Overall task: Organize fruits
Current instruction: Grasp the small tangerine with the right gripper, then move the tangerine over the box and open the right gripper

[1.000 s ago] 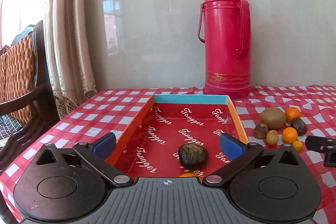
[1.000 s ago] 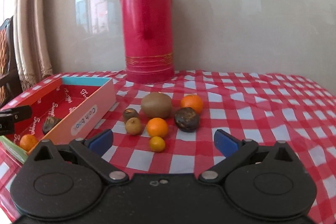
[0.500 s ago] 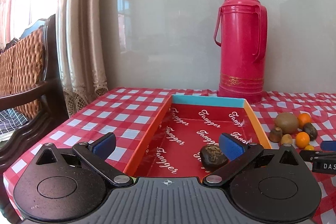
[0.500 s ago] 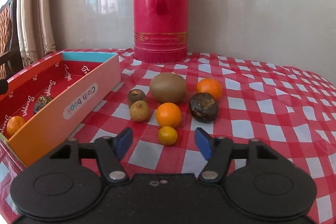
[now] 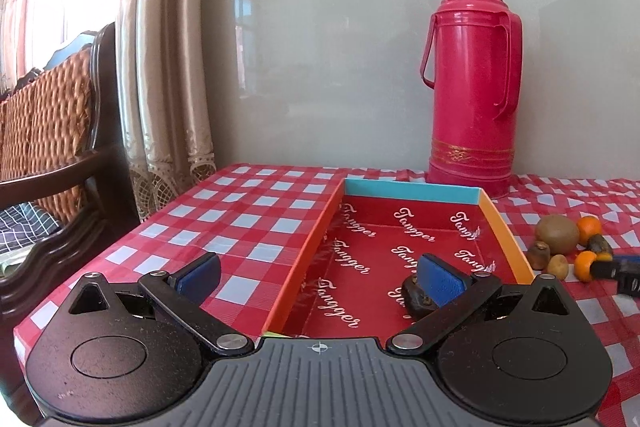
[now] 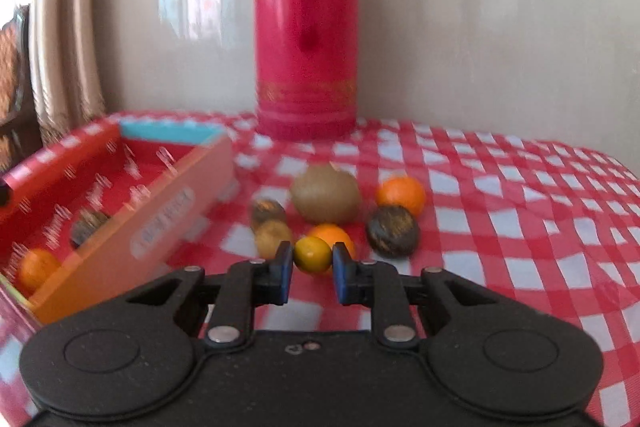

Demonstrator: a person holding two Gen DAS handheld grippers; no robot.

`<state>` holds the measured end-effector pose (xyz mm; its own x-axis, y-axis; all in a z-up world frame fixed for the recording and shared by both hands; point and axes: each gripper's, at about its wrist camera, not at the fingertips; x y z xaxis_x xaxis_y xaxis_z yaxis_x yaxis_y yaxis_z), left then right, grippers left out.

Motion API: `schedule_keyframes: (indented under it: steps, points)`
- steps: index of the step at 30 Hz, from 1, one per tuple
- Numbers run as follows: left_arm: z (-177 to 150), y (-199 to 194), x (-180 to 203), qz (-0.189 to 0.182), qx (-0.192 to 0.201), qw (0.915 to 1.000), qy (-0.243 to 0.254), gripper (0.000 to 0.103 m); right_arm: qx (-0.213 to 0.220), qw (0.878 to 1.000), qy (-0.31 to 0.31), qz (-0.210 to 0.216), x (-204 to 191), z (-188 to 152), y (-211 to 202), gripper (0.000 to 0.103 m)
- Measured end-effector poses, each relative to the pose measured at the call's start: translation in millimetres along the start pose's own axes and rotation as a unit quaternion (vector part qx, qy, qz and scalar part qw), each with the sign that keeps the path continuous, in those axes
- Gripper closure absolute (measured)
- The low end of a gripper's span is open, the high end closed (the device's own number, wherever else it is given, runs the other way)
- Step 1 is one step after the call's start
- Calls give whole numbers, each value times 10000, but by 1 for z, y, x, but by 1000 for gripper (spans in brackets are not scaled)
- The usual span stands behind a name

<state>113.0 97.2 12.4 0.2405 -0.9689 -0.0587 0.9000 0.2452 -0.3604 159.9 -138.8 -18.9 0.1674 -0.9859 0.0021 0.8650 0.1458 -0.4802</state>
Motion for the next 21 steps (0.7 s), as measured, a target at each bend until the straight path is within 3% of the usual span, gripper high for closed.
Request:
schedule_keyframes:
  steps: [7, 15, 18, 19, 21]
  points:
    - [-4, -1, -16, 169, -48, 9998, 52, 0, 704, 9942, -200, 784, -46, 13, -28, 90]
    - [-9, -1, -35, 311, -119, 9994, -35, 0, 681, 9874, -468, 1347, -94, 9, -30, 88]
    - [-9, -4, -38, 341, -29, 9994, -93, 0, 798, 9870, -472, 1311, -100, 6, -30, 41]
    - [-9, -5, -38, 386, 22, 9992, -109, 0, 945, 9866, -417, 1264, -99, 5, -33, 20]
    - [-9, -7, -36, 385, 85, 9991, -147, 0, 1138, 9860, -362, 1166, -94, 5, -39, 20]
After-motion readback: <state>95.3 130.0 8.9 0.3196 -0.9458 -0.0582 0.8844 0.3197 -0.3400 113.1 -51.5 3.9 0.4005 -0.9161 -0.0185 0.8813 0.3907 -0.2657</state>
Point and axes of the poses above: each gripper's, at about its wrist camera, not at the fingertips, and y roughly the way its jaws point, x to its right, z to its top, and after that the axes turned 2 degrees about -z, right-handed
